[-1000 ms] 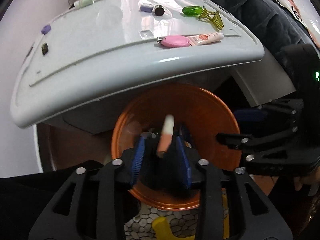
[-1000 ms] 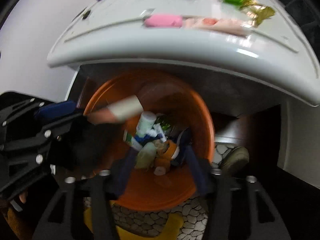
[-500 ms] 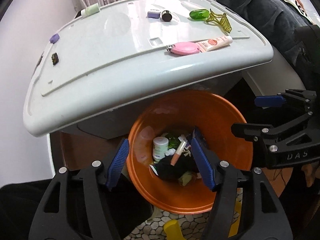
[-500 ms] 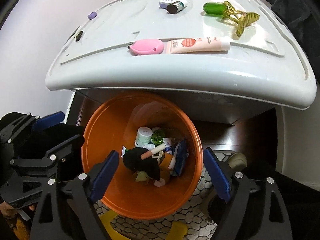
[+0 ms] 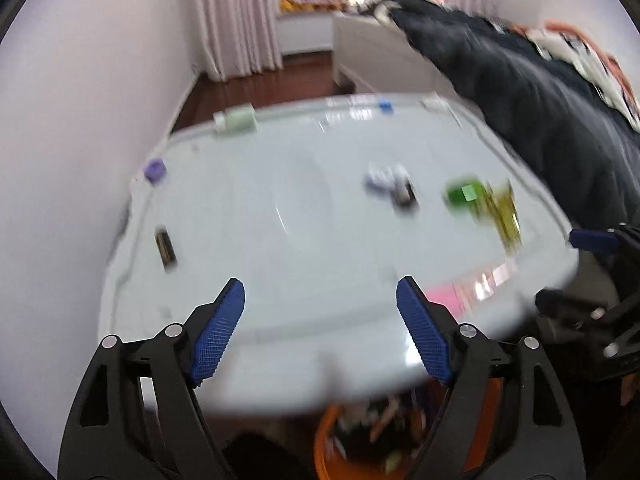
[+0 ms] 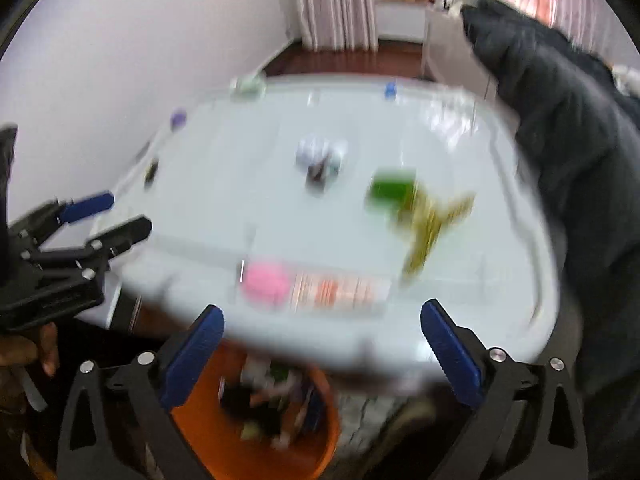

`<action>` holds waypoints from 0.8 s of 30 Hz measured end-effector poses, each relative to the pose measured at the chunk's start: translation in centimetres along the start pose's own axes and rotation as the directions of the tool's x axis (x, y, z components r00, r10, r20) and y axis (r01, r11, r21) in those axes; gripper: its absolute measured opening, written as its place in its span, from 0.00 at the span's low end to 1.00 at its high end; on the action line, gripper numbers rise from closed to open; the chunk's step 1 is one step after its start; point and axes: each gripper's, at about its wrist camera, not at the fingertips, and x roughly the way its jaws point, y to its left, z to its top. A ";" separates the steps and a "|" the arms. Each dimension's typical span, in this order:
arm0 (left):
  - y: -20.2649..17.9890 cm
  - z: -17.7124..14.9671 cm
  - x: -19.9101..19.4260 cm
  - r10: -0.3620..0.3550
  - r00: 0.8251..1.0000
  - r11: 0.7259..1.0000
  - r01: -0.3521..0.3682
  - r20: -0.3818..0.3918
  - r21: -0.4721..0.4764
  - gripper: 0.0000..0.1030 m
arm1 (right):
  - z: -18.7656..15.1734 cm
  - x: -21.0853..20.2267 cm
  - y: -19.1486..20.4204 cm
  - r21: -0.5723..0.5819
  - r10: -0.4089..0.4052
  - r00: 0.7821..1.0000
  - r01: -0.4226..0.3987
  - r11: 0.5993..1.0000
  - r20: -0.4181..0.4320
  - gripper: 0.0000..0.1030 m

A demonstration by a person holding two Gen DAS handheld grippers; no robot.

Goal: Collect trash
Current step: 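Grasp the small dark white-capped bottle with the right tool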

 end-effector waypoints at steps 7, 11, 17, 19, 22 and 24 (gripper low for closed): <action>1.3 0.6 3.0 -0.066 0.997 0.993 0.063 -0.026 -0.104 0.74 | 8.3 6.7 1.0 -0.105 -0.100 0.995 0.100 0.989 -0.001 0.95; 0.5 0.7 2.9 -0.057 0.998 0.997 0.056 -0.011 -0.049 0.75 | 9.9 11.3 2.3 -0.141 -0.122 0.992 0.119 0.983 -0.013 0.87; 1.5 0.8 3.1 -0.105 0.994 0.990 0.101 -0.028 -0.101 0.75 | 9.6 15.2 3.8 -0.229 -0.207 0.977 0.190 0.955 -0.051 0.63; 1.9 0.9 3.1 -0.116 0.993 0.986 0.112 -0.026 -0.122 0.75 | 9.5 16.2 3.8 -0.230 -0.214 0.974 0.192 0.954 -0.077 0.52; 2.1 0.9 2.9 -0.133 0.991 0.983 0.129 -0.022 -0.134 0.75 | 9.7 16.9 2.9 -0.192 -0.183 0.977 0.161 0.968 -0.106 0.31; 2.0 0.9 2.9 -0.135 0.990 0.982 0.131 -0.025 -0.135 0.75 | 9.9 16.8 2.4 -0.163 -0.154 0.982 0.135 0.977 -0.111 0.25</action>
